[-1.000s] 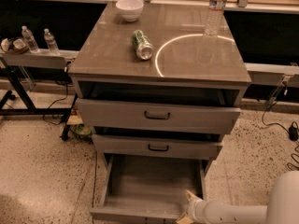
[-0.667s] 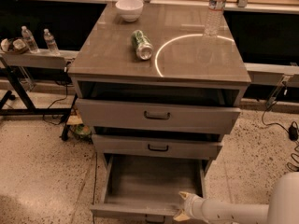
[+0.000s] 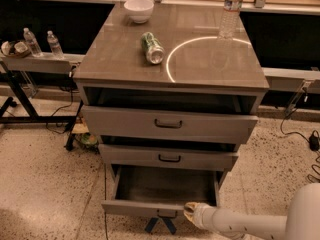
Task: Close bottom drawer
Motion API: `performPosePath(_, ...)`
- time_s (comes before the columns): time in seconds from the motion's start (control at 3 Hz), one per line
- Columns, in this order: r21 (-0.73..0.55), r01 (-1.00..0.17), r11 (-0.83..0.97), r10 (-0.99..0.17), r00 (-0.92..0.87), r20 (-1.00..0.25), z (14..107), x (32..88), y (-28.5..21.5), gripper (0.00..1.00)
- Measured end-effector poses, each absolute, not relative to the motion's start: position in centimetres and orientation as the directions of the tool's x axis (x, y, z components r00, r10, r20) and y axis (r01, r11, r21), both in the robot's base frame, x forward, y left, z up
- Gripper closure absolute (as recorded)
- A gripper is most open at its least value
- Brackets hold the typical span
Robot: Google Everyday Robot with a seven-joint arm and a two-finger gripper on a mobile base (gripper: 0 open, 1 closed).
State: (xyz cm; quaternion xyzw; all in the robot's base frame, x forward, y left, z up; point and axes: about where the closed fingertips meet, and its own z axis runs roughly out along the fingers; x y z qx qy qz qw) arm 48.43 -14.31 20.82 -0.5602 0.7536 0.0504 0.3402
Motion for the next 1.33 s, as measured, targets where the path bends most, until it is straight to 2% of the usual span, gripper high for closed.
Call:
performPosePath(0.33,-0.332,-0.871,0.361,-0.799,-0.106,-0.592,22.6,49.7,-13.1,0.92)
performPosePath(0.67,-0.378,-0.849,0.369,-0.776,-0.058,-0.628,27.1,51.3,-12.0,0.69)
performPosePath(1.0,-0.368,-0.858,0.359,-0.775,-0.054,-0.630,28.8,50.4,-12.0,0.46)
performPosePath(1.33,-0.324,-0.882,0.341,-0.795,-0.087,-0.601,27.8,48.1,-13.3,0.48)
